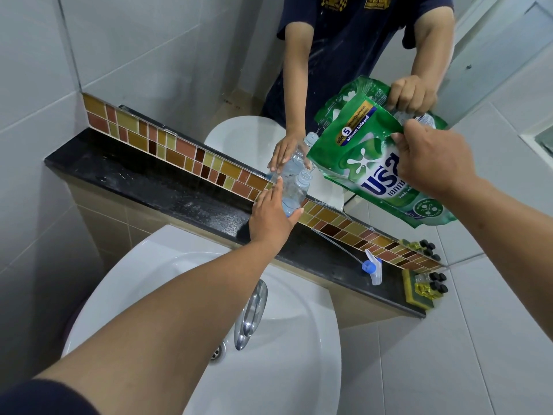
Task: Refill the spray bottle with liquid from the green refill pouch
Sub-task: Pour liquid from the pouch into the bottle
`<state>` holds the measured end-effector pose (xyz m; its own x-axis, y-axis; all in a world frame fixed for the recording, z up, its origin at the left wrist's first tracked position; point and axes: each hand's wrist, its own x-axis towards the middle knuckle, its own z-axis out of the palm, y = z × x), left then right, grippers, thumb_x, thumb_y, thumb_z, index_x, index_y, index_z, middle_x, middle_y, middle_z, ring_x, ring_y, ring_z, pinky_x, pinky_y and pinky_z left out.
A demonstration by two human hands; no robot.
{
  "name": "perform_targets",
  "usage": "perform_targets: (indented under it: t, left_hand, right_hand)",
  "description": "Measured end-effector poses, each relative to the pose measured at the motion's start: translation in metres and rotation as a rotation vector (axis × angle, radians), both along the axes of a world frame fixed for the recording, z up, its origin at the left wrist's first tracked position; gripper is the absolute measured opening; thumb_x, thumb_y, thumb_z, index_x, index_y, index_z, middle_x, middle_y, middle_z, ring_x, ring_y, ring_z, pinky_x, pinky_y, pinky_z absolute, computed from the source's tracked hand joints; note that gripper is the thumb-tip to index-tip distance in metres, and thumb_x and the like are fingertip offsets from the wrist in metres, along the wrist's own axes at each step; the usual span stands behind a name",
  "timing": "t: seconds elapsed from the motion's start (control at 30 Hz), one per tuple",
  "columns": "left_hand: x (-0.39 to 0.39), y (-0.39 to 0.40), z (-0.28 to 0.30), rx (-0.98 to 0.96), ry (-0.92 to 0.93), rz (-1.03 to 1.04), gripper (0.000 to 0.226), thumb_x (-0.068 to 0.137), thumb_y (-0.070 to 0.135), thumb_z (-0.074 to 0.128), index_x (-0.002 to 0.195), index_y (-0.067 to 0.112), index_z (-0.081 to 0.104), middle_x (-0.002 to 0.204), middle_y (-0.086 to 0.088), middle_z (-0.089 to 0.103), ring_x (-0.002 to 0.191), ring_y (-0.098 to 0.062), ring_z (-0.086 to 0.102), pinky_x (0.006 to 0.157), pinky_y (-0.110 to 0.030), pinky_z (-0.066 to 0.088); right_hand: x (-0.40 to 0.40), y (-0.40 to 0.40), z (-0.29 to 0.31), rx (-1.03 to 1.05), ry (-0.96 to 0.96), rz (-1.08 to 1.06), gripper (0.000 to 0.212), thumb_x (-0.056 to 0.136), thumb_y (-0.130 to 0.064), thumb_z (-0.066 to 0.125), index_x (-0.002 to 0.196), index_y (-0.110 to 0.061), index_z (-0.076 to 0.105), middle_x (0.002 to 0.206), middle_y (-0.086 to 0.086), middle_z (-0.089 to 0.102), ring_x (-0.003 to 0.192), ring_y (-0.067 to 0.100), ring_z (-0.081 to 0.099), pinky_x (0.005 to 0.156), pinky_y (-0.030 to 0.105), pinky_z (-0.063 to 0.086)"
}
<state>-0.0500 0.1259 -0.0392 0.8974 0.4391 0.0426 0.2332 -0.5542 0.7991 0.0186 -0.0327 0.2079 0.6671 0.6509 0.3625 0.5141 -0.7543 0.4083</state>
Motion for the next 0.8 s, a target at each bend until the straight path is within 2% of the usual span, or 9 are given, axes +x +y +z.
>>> perform_targets:
  t: [0.17,0.37,0.57,0.73,0.8]
  left_hand:
    - [0.0,0.0,-0.001,0.005,0.002,0.0,0.094,0.087,0.064,0.059,0.159,0.027,0.011,0.162,0.001,0.029,0.15,-0.023,0.024,0.11,-0.046,0.043]
    - [0.0,0.0,0.0,0.007,0.001,0.007,0.095,0.087,0.064,0.06,0.159,0.027,0.011,0.162,0.001,0.03,0.149,-0.023,0.025,0.109,-0.046,0.043]
    - [0.0,0.0,0.002,0.021,0.01,0.011,0.093,0.088,0.064,0.059,0.16,0.027,0.012,0.162,0.0,0.03,0.149,-0.023,0.026,0.111,-0.043,0.041]
    - [0.0,0.0,0.003,0.02,0.018,0.012,0.093,0.088,0.064,0.059,0.16,0.027,0.012,0.162,-0.001,0.03,0.149,-0.024,0.027,0.11,-0.045,0.043]
    - [0.0,-0.001,0.003,0.015,0.02,0.012,0.094,0.087,0.065,0.059,0.16,0.027,0.012,0.162,-0.001,0.03,0.149,-0.024,0.027,0.109,-0.045,0.043]
  right_hand:
    - [-0.005,0.0,-0.006,0.035,0.025,-0.009,0.031,0.102,-0.026,0.04,0.077,-0.011,0.031,0.055,-0.008,0.026,0.042,0.01,0.023,0.044,0.023,0.012]
    - [-0.004,-0.004,-0.019,0.104,0.003,-0.02,0.03,0.102,-0.025,0.041,0.077,-0.01,0.033,0.06,0.003,0.039,0.046,0.024,0.033,0.046,0.029,0.023]
    - [-0.003,-0.009,-0.031,0.136,0.0,-0.043,0.029,0.101,-0.024,0.042,0.077,-0.011,0.034,0.062,0.005,0.04,0.048,0.027,0.036,0.047,0.031,0.025]
    - [-0.004,-0.014,-0.04,0.173,0.004,-0.028,0.029,0.101,-0.024,0.041,0.076,-0.012,0.032,0.062,0.004,0.039,0.048,0.026,0.033,0.045,0.028,0.015]
    - [-0.003,-0.015,-0.043,0.186,0.01,-0.027,0.029,0.101,-0.026,0.04,0.076,-0.013,0.032,0.062,0.005,0.039,0.048,0.027,0.036,0.047,0.029,0.021]
